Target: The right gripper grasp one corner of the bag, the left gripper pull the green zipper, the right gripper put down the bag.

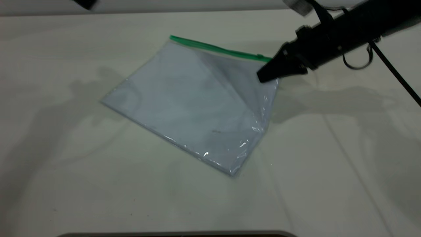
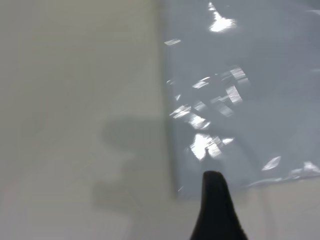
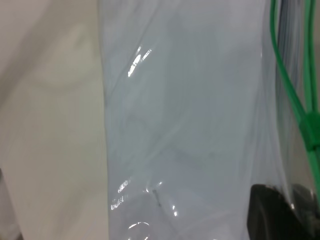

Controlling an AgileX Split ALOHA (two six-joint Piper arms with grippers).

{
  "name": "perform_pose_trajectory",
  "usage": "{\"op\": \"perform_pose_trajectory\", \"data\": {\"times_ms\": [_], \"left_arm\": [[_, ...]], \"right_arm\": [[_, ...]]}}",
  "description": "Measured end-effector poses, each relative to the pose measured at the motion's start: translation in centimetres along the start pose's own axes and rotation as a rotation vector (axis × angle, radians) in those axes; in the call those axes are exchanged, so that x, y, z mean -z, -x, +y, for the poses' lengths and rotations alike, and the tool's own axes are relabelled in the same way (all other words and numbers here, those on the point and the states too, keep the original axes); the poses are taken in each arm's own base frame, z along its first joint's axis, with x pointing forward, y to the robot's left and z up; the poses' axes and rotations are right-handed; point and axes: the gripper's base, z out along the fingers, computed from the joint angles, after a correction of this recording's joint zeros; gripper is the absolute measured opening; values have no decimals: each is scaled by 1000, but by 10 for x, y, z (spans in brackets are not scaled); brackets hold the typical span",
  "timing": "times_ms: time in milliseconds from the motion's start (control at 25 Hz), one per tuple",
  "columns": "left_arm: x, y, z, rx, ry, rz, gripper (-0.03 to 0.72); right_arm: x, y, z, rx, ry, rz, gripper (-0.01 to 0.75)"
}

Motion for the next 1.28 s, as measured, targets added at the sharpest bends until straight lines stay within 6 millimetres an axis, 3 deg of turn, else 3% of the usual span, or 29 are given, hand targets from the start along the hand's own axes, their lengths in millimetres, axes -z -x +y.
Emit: {"op": "perform_pose_trajectory", "data": {"times_ms": [160,440,760,960,1280], "left_arm": [[-23,13,-18,-128,-79,-13,578],[-41,48,-38,-330,-164,-45,578],[-64,68,-44,-458,-246,-64,578],[-69,74,-44,-494,-271,-101,577],[-72,73,-45,-515,-283,-111,577]], "right_arm": [[-4,17,23,78,-29,5,33],[-28,34,51,74,-61,-80,33],[-28,42,42,-32,-186,-182,33],[-28,38,39,93,-221,-119,33],[-19,21,46,267,-1,46,33]]}}
